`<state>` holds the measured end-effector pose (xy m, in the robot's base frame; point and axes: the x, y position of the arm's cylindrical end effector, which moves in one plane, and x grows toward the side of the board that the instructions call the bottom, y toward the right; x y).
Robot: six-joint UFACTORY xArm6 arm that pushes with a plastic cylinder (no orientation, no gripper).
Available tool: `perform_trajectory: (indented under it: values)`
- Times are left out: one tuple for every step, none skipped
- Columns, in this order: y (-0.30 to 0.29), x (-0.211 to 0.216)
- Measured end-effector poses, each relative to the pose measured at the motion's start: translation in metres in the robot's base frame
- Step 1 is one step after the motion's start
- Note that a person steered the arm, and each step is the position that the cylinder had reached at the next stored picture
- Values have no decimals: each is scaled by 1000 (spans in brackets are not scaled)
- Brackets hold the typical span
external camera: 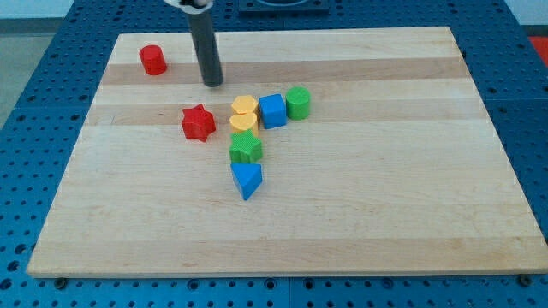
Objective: Move your hand to the top left of the red star
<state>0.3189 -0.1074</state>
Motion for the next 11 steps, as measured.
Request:
perform_trajectory:
  values:
    - [0, 0]
    - [0, 0]
    - [-31, 0]
    - [-56, 0]
    - [-57, -8]
    - [-67, -18]
    - [-86, -18]
    - [-109, -18]
    - [-115, -18]
    - [-115, -16]
    - [-112, 15]
